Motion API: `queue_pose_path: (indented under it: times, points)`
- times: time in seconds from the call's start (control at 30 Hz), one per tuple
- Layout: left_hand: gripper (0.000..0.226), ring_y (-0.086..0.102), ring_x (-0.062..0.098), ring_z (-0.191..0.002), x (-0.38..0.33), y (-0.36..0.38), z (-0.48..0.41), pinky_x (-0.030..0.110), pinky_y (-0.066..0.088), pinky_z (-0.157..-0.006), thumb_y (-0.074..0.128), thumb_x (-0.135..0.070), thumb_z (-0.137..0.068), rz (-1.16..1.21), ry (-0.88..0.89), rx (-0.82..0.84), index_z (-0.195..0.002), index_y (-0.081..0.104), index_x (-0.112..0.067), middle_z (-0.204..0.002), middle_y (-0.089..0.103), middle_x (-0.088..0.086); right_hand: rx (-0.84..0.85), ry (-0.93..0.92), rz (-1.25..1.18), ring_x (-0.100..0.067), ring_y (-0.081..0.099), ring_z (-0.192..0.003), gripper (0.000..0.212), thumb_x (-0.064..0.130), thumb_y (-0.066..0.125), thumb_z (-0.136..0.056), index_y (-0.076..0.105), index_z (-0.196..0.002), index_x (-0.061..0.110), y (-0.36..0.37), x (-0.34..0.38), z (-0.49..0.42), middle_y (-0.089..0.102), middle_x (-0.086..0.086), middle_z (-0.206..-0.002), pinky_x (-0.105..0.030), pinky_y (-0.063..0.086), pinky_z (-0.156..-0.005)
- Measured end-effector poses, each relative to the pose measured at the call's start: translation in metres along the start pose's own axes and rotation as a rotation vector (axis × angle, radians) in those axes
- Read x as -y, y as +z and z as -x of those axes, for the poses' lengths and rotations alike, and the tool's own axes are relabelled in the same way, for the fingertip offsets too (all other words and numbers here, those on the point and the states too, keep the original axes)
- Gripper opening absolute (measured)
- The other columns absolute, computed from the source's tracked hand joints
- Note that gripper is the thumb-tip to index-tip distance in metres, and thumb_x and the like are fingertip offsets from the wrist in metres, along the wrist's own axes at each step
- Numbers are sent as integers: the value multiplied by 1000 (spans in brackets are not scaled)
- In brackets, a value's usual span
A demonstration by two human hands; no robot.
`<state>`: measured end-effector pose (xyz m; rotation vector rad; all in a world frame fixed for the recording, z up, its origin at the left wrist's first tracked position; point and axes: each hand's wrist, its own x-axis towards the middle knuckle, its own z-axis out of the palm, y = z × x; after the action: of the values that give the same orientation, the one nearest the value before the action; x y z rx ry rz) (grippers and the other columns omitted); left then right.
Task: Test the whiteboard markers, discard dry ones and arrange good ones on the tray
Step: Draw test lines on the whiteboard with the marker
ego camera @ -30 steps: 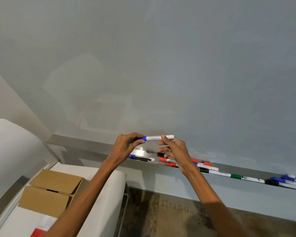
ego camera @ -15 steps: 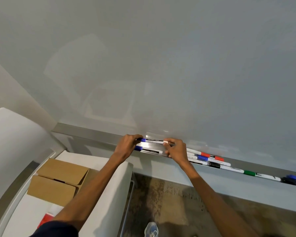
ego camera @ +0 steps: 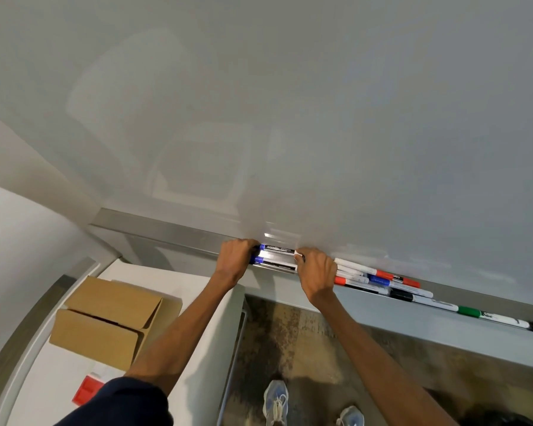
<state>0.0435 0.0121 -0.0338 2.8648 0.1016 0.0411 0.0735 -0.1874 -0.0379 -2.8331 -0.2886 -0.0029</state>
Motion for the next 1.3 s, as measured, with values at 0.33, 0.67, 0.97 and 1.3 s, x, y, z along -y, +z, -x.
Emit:
queue_pose_path:
  times: [0.33,0.67,0.97,1.3]
  points:
    - [9,63,20,-55,4,-1,1,23,33,-57,69,-14,-89,34,-70,-77,-95,76,-14,-68,71,4,6,15,3,-24,70,-86,25,36,55,-100,72,-109,20,10,-2,-3,72,-4,-100,-27,46,-68]
    - [10,68,25,-61,0,-2,10,22,33,-58,70,-16,-89,81,-126,-161,-96,75,-12,-72,73,6,-12,-32,-202,-22,69,-79,20,31,59,-98,72,-102,17,6,-4,6,71,-5,-96,-27,53,-65]
    - [15,67,23,-70,-1,3,20,23,33,-61,63,-25,-94,65,-163,-127,-99,73,-16,-82,74,4,37,-136,-227,-13,62,-67,11,17,63,-95,72,-90,16,14,4,17,71,-1,-86,-28,55,-58]
    - [18,68,22,-69,0,4,31,23,37,-58,69,-34,-89,8,-90,-149,-99,74,-20,-81,74,2,27,-206,-159,-19,66,-84,12,20,70,-91,76,-99,14,18,7,13,70,-5,-98,-30,57,-68]
